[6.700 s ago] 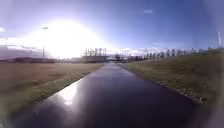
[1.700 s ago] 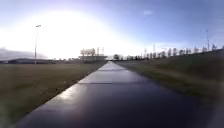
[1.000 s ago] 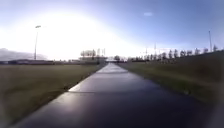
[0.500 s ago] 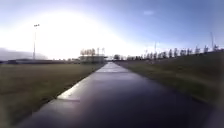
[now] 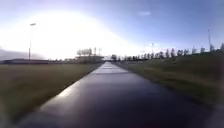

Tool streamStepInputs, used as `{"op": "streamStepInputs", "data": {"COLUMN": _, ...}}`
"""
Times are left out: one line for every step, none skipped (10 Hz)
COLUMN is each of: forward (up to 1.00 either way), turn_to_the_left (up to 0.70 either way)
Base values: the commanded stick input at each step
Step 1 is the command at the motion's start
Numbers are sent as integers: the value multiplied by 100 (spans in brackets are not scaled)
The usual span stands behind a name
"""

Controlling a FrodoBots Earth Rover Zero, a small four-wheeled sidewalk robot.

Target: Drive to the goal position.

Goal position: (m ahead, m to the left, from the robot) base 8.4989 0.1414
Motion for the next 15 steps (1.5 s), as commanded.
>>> {"op": "streamStepInputs", "data": {"forward": 100, "turn_to_the_left": 0}}
{"op": "streamStepInputs", "data": {"forward": 100, "turn_to_the_left": 0}}
{"op": "streamStepInputs", "data": {"forward": 100, "turn_to_the_left": 0}}
{"op": "streamStepInputs", "data": {"forward": 100, "turn_to_the_left": 0}}
{"op": "streamStepInputs", "data": {"forward": 100, "turn_to_the_left": 0}}
{"op": "streamStepInputs", "data": {"forward": 100, "turn_to_the_left": 0}}
{"op": "streamStepInputs", "data": {"forward": 100, "turn_to_the_left": 0}}
{"op": "streamStepInputs", "data": {"forward": 100, "turn_to_the_left": 0}}
{"op": "streamStepInputs", "data": {"forward": 100, "turn_to_the_left": 0}}
{"op": "streamStepInputs", "data": {"forward": 100, "turn_to_the_left": 0}}
{"op": "streamStepInputs", "data": {"forward": 100, "turn_to_the_left": 0}}
{"op": "streamStepInputs", "data": {"forward": 100, "turn_to_the_left": 0}}
{"op": "streamStepInputs", "data": {"forward": 100, "turn_to_the_left": 0}}
{"op": "streamStepInputs", "data": {"forward": 100, "turn_to_the_left": 0}}
{"op": "streamStepInputs", "data": {"forward": 100, "turn_to_the_left": 0}}
